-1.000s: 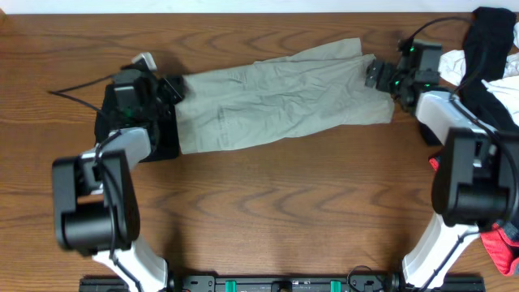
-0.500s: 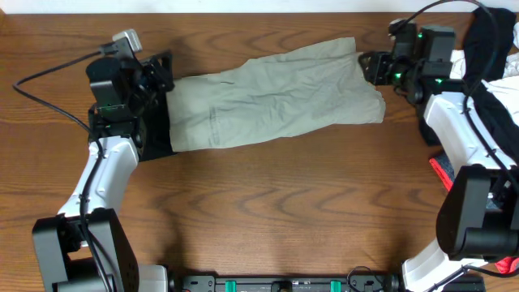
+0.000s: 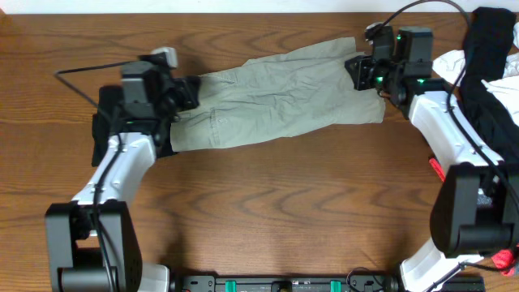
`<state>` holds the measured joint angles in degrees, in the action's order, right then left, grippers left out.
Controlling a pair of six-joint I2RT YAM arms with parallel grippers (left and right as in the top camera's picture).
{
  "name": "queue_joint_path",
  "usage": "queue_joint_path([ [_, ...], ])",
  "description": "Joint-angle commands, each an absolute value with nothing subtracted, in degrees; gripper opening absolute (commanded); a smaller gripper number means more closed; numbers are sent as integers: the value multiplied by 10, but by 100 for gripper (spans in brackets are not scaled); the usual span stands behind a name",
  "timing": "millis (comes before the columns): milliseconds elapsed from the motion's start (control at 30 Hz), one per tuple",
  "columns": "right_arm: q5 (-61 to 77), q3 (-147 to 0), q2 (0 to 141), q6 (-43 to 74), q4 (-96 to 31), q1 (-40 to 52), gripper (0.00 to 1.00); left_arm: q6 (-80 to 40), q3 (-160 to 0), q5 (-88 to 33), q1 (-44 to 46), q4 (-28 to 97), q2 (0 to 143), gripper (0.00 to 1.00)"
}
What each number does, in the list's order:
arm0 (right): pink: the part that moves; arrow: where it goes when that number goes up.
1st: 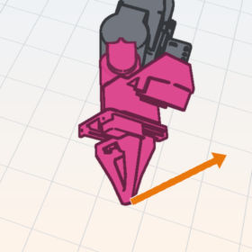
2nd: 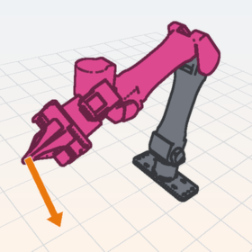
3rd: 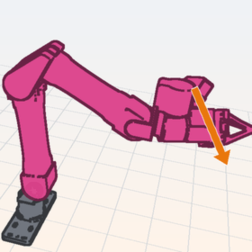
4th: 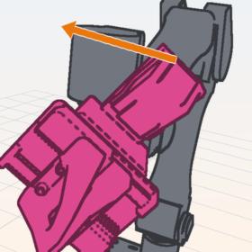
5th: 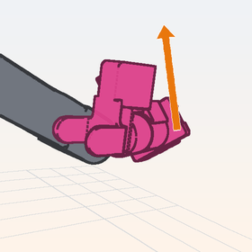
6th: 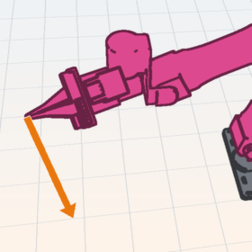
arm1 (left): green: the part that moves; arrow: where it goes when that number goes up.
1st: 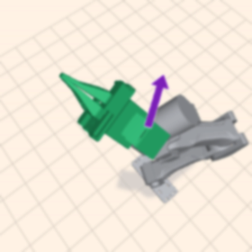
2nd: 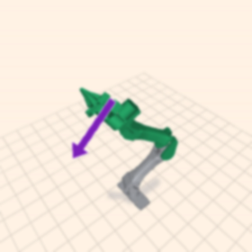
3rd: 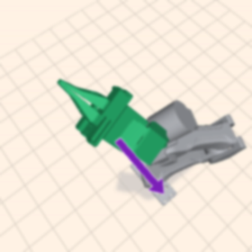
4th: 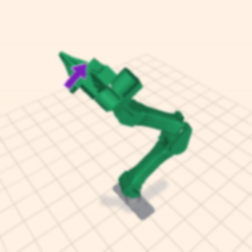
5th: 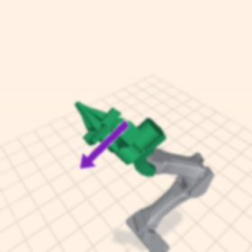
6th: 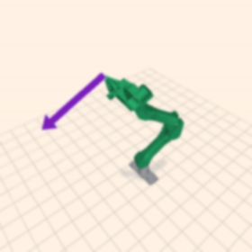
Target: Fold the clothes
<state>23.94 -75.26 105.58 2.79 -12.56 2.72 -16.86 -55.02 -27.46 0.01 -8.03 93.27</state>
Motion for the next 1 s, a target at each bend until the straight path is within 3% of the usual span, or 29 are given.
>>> queue_joint_path([
  [0, 227, -753, 1106, 27, -125, 37, 18, -140, -556, -252, 25, -75, 966, 13],
  [200, 229, -753, 1199, 27, -118, 38, 24, -140, -556, -252, 37, -76, 1021, 13],
  [333, 218, -753, 1228, 27, -150, 35, 23, -140, -556, -252, 36, -75, 1037, 13],
  [433, 169, -753, 1228, 27, -210, 30, 32, -139, -556, -252, 36, -78, 1037, 14],
  [600, 99, -753, 1227, 69, -340, 15, 18, -140, -556, -225, 36, -66, 1037, 14],
  [967, -5, -753, 1227, 105, -562, -10, 19, -157, -556, -374, 40, -43, 1037, 14],
])
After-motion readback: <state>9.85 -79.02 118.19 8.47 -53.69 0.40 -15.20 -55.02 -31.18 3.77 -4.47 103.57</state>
